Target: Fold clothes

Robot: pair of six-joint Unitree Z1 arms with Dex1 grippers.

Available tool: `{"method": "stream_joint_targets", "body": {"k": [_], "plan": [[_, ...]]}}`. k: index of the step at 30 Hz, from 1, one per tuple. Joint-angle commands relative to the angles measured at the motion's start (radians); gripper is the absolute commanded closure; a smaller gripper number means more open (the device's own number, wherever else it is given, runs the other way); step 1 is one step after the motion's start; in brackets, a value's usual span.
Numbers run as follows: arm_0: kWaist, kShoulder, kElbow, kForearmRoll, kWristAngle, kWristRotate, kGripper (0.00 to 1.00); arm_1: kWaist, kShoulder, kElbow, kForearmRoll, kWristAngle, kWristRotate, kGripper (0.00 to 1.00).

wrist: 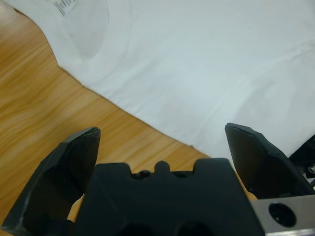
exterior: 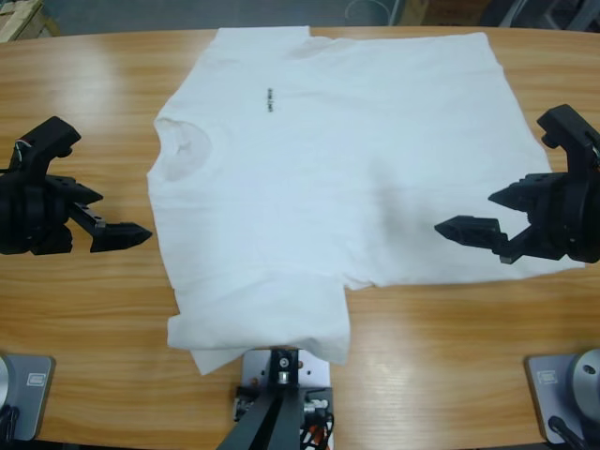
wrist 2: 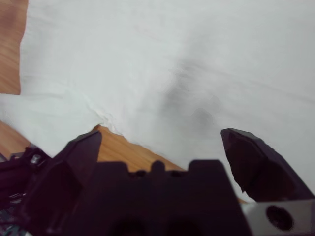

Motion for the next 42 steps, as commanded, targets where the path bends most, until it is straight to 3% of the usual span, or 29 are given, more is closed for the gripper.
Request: {"method": "stream_joint_targets", "body": {"k": [1,16,19,24,30,33,38,42], "plan": [[0.014,-0.018,0.041,-0.017,-0.017,-0.013,0.004,-0.009,0.015,0.015,0.004,-0.007,0.008,0.0],[0.022,-0.016,0.049,-0.03,-0.047,-0.066,0.004,-0.009,0.01,0.016,0.004,-0.008,0.008,0.0],[0.028,-0.042,0.134,-0.084,-0.149,-0.175,0.007,-0.009,0.009,0.016,0.004,-0.008,0.008,0.0],[-0.009,-0.259,0.392,-0.353,-0.223,-0.332,0.009,-0.009,0.012,0.016,0.002,-0.008,0.008,0.0],[-0.031,-0.422,0.43,-0.374,-0.197,-0.511,0.023,-0.009,0.012,0.016,0.001,-0.008,0.008,0.0],[-0.05,-0.323,0.426,-0.438,-0.218,-0.551,0.013,-0.009,0.008,0.016,0.001,-0.008,0.008,0.0],[-0.216,-0.089,0.397,-0.535,-0.168,-0.589,0.013,-0.009,0.003,0.018,0.001,-0.008,0.007,0.0],[-0.32,0.003,0.407,-0.548,-0.11,-0.646,0.013,-0.009,0.004,0.018,0.001,-0.007,0.007,0.0]]}}
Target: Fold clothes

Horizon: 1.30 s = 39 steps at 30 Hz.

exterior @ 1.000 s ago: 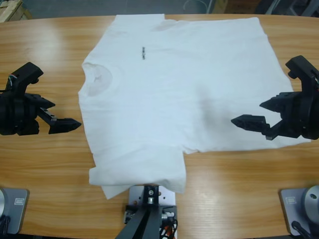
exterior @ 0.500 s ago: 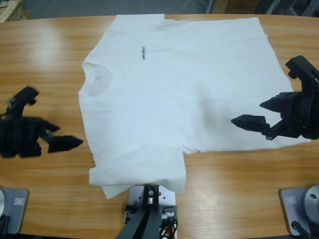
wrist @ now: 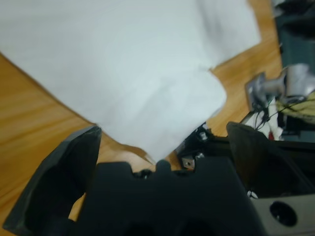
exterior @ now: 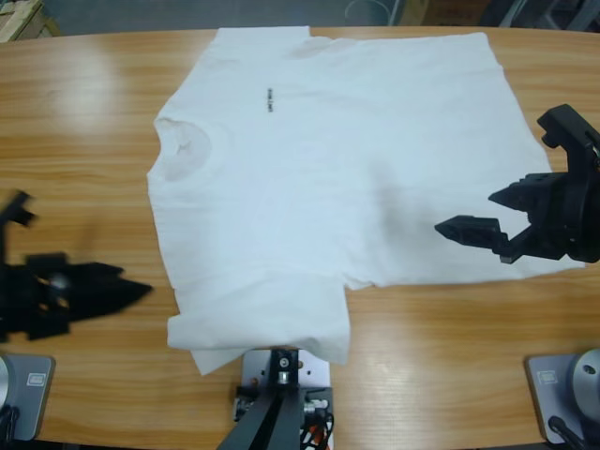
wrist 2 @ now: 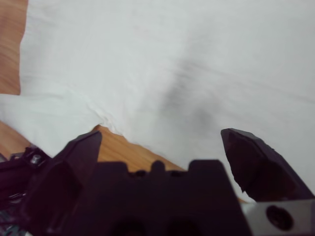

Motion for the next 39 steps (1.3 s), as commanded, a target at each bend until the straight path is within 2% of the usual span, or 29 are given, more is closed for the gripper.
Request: {"method": "stream_joint_targets", "body": {"k": [1,8,14,26,37,38,39], "plan": [[-0.188,0.23,0.021,-0.062,0.089,-0.102,0.013,-0.009,0.004,0.018,0.001,-0.008,0.008,0.0],[-0.264,0.323,-0.017,-0.06,0.095,-0.172,0.013,-0.009,0.003,0.018,0.001,-0.007,0.008,0.0],[-0.309,0.321,-0.05,-0.059,0.092,-0.235,0.013,-0.009,-0.002,0.018,-0.001,-0.007,0.008,0.0],[-0.311,0.347,-0.041,-0.067,0.094,-0.285,0.013,-0.009,-0.015,0.022,-0.001,-0.008,0.008,0.0],[-0.311,0.403,-0.033,-0.155,0.1,-0.285,0.024,-0.009,-0.012,0.024,-0.002,-0.008,0.008,0.0],[-0.312,0.404,-0.032,-0.157,0.103,-0.285,0.035,-0.009,-0.012,0.023,-0.002,-0.008,0.007,0.0],[-0.312,0.404,-0.03,-0.159,0.106,-0.285,0.09,-0.009,-0.012,0.022,-0.002,-0.008,0.008,0.0]]}}
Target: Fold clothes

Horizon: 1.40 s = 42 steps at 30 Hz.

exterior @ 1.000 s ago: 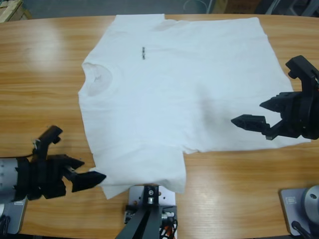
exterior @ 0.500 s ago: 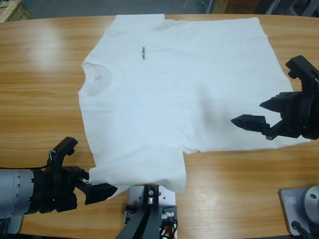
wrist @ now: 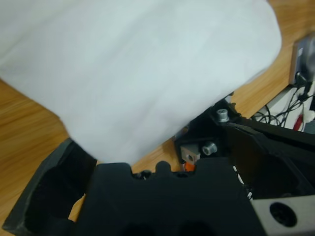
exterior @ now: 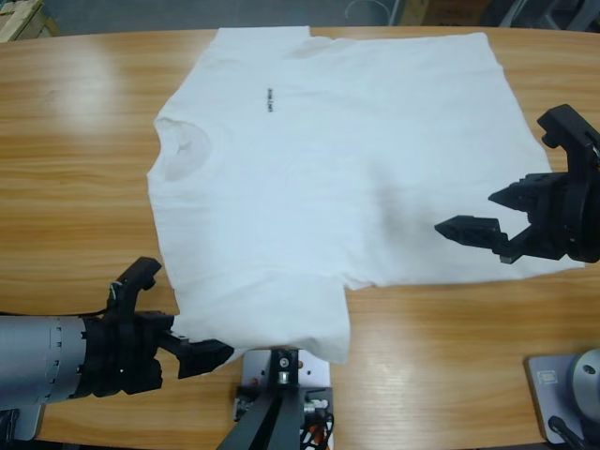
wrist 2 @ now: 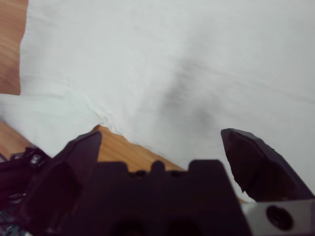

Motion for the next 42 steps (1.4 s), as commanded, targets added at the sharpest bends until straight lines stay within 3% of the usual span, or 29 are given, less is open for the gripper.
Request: {"method": "stream_joint_targets", "body": {"k": [1,3,6,10,13,14,35,39,42], "plan": [[-0.008,0.047,0.021,-0.045,0.023,-0.009,0.141,-0.009,-0.011,0.023,-0.002,-0.007,0.008,0.0],[-0.008,0.046,0.025,-0.048,0.032,-0.009,0.212,-0.009,-0.008,0.023,-0.002,-0.007,0.007,0.0],[-0.008,0.052,0.036,-0.048,0.034,-0.011,0.233,-0.009,-0.004,0.023,-0.002,-0.006,0.008,0.0],[-0.006,0.054,0.04,-0.051,0.046,-0.009,0.532,-0.009,0.001,0.022,-0.002,-0.005,0.008,0.0],[-0.006,0.052,0.04,-0.068,0.047,-0.007,0.912,-0.009,0.003,0.022,-0.002,-0.005,0.008,0.0],[-0.006,0.05,0.041,-0.077,0.047,-0.003,0.997,-0.009,0.004,0.022,-0.002,-0.005,0.008,0.0],[-0.002,-0.022,0.059,-0.168,0.103,0.134,1.0,-0.009,0.009,0.029,-0.008,-0.024,0.041,0.008],[0.065,-0.032,0.063,-0.174,0.045,0.183,1.0,-0.024,0.0,0.009,0.025,-0.031,0.053,0.009],[0.138,-0.042,0.064,-0.174,0.0,0.222,1.0,-0.087,-0.002,-0.061,0.14,0.005,0.054,0.0]]}}
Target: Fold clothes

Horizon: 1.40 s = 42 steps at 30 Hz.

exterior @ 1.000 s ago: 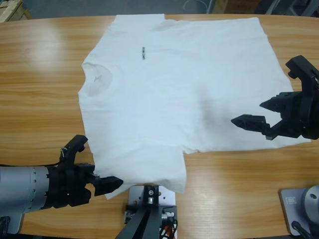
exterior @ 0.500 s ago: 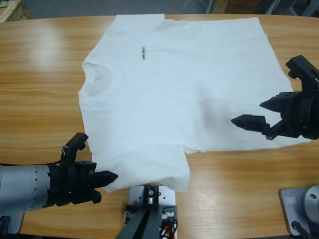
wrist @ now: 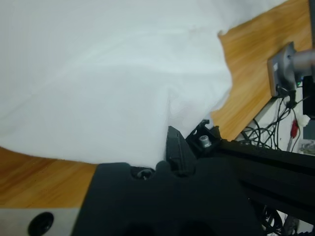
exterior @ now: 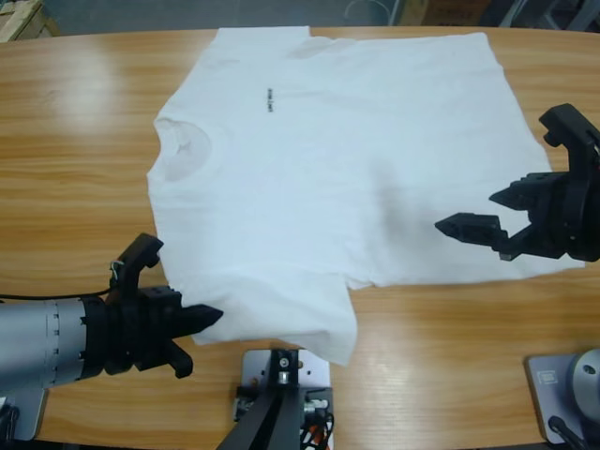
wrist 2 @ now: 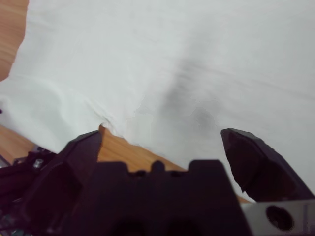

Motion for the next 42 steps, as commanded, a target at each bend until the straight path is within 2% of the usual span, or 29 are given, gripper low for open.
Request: {"method": "stream_joint_targets", "body": {"k": [1,3,8,12,15,21,25,28,31,38,42], "plan": [[0.149,-0.044,0.032,-0.017,-0.092,0.096,1.0,-0.14,0.007,-0.091,0.187,0.068,0.026,0.0],[0.208,-0.057,0.031,-0.017,-0.116,0.119,1.0,-0.258,0.054,-0.131,0.244,0.169,0.039,0.0],[0.332,-0.065,0.032,-0.016,-0.177,0.169,1.0,-0.442,0.121,-0.153,0.253,0.248,0.091,0.0],[0.403,-0.047,0.028,-0.017,-0.222,0.206,1.0,-0.561,0.181,-0.135,0.229,0.269,0.188,0.0],[0.452,-0.042,0.029,-0.016,-0.253,0.226,1.0,-0.607,0.244,-0.125,0.206,0.259,0.271,0.0],[0.519,-0.02,0.015,-0.016,-0.297,0.251,1.0,-0.616,0.29,-0.049,0.095,0.226,0.478,0.01],[0.542,0.008,-0.004,-0.016,-0.316,0.27,1.0,-0.616,0.265,0.041,0.091,0.154,0.598,0.004],[0.547,0.031,-0.021,-0.016,-0.332,0.282,1.0,-0.616,0.233,0.06,0.124,0.098,0.622,0.0],[0.547,0.054,-0.033,-0.016,-0.342,0.291,1.0,-0.616,0.173,0.04,0.21,-0.003,0.61,0.0],[0.567,0.066,-0.038,-0.012,-0.342,0.327,1.0,-0.613,0.178,-0.024,0.377,-0.059,0.631,0.0],[0.595,0.067,-0.037,-0.01,-0.352,0.339,1.0,-0.613,0.195,-0.021,0.382,-0.062,0.661,0.0]]}}
